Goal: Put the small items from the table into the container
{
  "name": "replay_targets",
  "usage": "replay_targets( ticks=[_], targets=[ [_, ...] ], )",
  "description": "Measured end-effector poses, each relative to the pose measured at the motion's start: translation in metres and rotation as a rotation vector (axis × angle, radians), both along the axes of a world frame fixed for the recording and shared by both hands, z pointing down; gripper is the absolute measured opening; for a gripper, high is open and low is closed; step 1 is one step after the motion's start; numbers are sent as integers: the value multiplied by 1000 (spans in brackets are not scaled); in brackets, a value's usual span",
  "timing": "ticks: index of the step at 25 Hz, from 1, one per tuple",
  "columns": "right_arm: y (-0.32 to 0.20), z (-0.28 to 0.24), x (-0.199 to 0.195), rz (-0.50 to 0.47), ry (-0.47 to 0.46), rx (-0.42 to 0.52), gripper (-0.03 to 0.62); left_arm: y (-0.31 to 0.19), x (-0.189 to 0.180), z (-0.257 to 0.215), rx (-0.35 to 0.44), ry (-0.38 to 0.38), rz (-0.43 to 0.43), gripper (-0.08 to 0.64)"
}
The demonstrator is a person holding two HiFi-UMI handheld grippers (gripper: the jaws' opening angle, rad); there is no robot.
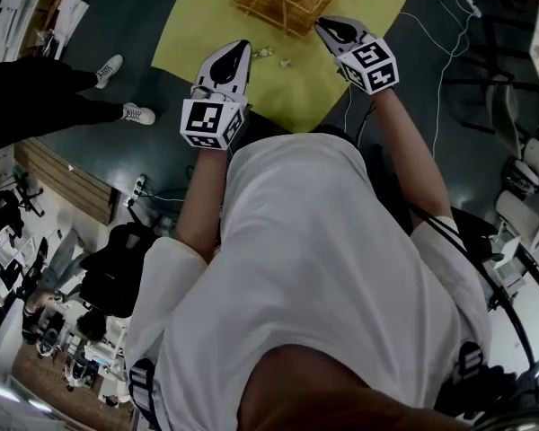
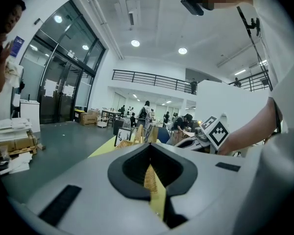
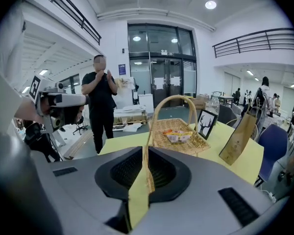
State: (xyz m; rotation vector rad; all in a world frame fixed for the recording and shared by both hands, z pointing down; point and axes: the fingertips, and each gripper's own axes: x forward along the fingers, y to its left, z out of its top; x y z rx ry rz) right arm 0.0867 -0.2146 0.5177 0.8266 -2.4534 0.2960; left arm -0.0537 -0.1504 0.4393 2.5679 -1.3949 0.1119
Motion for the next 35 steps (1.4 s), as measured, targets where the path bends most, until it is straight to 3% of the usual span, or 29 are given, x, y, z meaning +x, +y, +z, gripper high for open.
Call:
replay_targets(
  ticks=[8, 23, 28, 35],
  targets=[
    [34, 39, -14, -28, -11, -102, 85, 9, -7, 12, -36, -7, 0, 8],
    [81, 168, -46, -68, 80, -337, 157, 21, -26, 61, -132, -44, 16, 9],
    [86, 217, -51, -1, 136, -393, 176, 31, -37, 85, -174, -46, 11, 9],
    [83, 266, -49, 196, 193, -483, 197, 36, -53, 100, -208, -41, 7, 8]
  ],
)
